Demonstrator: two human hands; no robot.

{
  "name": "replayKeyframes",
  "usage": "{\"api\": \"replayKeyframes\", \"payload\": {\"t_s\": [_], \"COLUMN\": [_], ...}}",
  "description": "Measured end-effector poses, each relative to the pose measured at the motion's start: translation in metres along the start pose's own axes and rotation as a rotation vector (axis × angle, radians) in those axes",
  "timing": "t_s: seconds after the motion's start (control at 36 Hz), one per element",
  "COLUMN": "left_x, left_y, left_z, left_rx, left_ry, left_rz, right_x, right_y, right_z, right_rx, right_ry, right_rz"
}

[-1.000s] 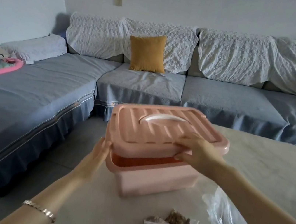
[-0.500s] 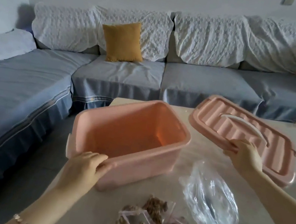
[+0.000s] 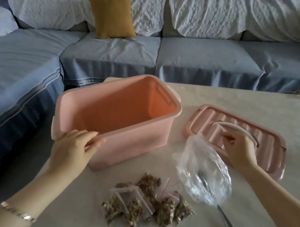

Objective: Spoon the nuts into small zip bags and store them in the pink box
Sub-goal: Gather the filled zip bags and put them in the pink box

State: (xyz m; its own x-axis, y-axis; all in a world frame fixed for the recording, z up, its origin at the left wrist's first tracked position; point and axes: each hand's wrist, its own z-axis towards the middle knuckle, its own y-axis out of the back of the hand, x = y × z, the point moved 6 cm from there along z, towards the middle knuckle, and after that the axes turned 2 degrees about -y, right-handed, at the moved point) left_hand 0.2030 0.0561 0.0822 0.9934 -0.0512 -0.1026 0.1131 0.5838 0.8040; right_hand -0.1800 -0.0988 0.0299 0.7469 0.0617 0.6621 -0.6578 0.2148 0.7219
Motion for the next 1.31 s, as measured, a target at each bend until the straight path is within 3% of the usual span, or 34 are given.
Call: {"api": "replayKeyframes", "payload": {"t_s": [0.08, 0.14, 0.19, 0.31, 0.36, 0.53, 0.64, 0.78, 1.06, 1.17, 1.31], "left_x": [-0.02, -0.045, -0.064, -0.068, -0.061, -0.052, -0.047, -0.054, -0.064, -0.058, -0.062], "left_y": [0.003, -0.001, -0.012, -0.05, -0.062, -0.069, -0.062, -0.055, -0.055, -0.064, -0.041], "left_z": [-0.016, -0.034, -0.048, -0.071, -0.08, -0.088, -0.09, -0.094, -0.092, -0.082, -0.067], "left_rx": [-0.127, -0.117, 0.04, 0.542, 0.679, 0.768, 0.709, 0.631, 0.545, 0.661, 0.465], "left_ry": [-0.096, -0.277, -0.375, -0.233, -0.169, -0.12, -0.169, -0.407, -0.596, -0.393, -0.465], "left_rz": [-0.073, -0.147, -0.276, -0.278, -0.277, -0.398, -0.353, -0.328, -0.213, -0.112, -0.104], "right_x": [0.059, 0.093, 0.114, 0.131, 0.129, 0.121, 0.117, 0.119, 0.124, 0.127, 0.138], "right_y": [0.001, -0.014, -0.04, -0.086, -0.105, -0.12, -0.113, -0.106, -0.096, -0.097, -0.083], "right_z": [-0.032, -0.062, -0.093, -0.144, -0.159, -0.169, -0.166, -0.163, -0.153, -0.151, -0.145], "right_rx": [0.104, 0.316, 0.545, 0.804, 0.853, 0.845, 0.831, 0.769, 0.749, 0.751, 0.705], "right_ry": [0.21, 0.31, 0.344, 0.307, 0.296, 0.216, 0.199, 0.184, 0.183, 0.191, 0.246], "right_rz": [0.02, -0.014, -0.113, -0.334, -0.425, -0.406, -0.361, -0.324, -0.256, -0.261, -0.234]}}
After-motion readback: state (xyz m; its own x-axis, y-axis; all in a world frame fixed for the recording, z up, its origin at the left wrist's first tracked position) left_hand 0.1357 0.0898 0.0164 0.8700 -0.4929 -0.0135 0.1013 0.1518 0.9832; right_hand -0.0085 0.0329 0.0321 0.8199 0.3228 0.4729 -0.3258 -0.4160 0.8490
